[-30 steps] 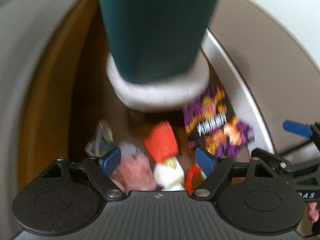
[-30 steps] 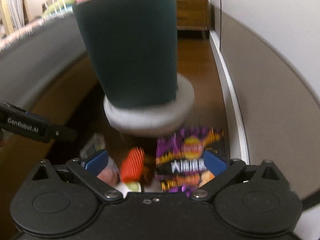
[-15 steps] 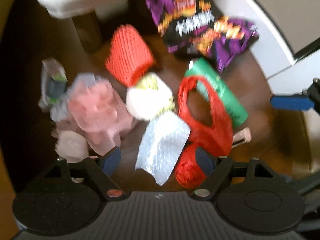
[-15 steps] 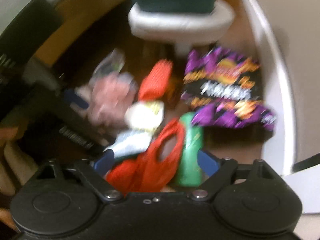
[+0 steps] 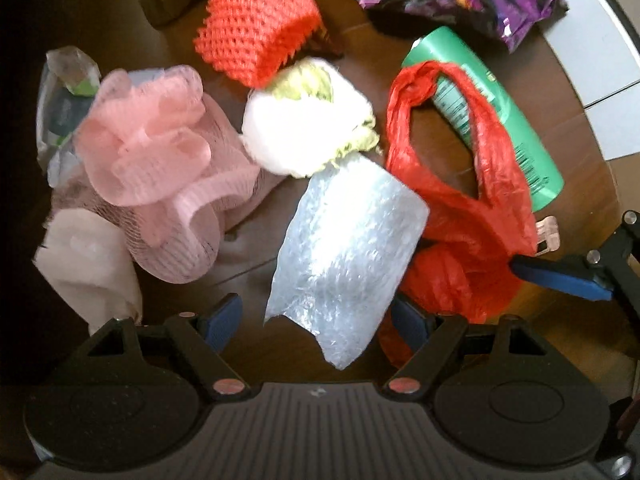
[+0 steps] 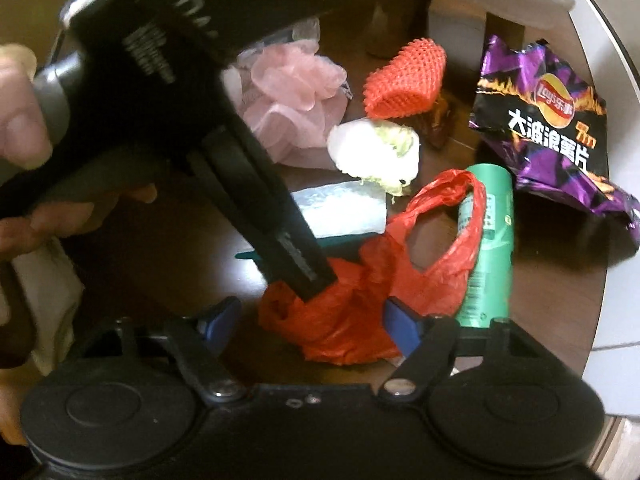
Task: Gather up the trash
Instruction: 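Grasp the bubble wrap with left tool while right tool grasps red plastic bag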
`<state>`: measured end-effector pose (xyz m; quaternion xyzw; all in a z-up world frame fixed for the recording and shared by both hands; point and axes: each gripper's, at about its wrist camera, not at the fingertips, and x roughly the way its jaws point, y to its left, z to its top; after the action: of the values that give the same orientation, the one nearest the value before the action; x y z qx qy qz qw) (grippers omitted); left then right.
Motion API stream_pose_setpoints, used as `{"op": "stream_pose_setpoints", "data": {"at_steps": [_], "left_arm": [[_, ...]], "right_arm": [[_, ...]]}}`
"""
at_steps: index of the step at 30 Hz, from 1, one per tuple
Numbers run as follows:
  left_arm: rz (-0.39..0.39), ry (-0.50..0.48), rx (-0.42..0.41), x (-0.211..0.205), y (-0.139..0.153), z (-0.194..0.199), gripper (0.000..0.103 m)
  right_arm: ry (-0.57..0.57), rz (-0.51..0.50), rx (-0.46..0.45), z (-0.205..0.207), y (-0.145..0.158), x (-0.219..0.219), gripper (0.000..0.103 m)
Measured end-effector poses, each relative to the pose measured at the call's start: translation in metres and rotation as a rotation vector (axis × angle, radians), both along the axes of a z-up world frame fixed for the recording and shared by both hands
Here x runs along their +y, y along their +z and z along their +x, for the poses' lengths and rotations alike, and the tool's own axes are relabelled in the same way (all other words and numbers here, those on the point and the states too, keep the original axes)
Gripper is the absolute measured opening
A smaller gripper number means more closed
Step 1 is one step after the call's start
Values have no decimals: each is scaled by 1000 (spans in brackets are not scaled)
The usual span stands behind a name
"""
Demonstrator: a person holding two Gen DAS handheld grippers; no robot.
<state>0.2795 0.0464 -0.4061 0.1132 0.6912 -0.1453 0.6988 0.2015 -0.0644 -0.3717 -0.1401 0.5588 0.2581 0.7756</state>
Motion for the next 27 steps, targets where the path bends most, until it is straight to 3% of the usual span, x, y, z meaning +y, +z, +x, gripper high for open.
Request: {"op": "stream_pose_setpoints", "data": {"at_steps": [6,8,9,12,15,23,27], "left_arm": [[-17,71,40,9,-15,6,80],[-21,83,55,11,-19,8,70],[-22,86,61,11,-20,8,59],[-27,88,74,12,-22,9,51],[-39,82,82,12,-26,6,35],[-55,82,98,11,-30,3,16],[-53,81,83,12,-23,-1,12]], "right_arm": [[-5,-29,79,5,-22,10,74],[7,-59,82,6,-28,12,73],[10,-70,84,6,-30,12,67],[3,-74,96,9,-31,10,60],[5,-79,94,8,-31,8,56],[-1,-84,80,3,-21,2,49],[-9,-67,58,0,-8,-3,47]]}}
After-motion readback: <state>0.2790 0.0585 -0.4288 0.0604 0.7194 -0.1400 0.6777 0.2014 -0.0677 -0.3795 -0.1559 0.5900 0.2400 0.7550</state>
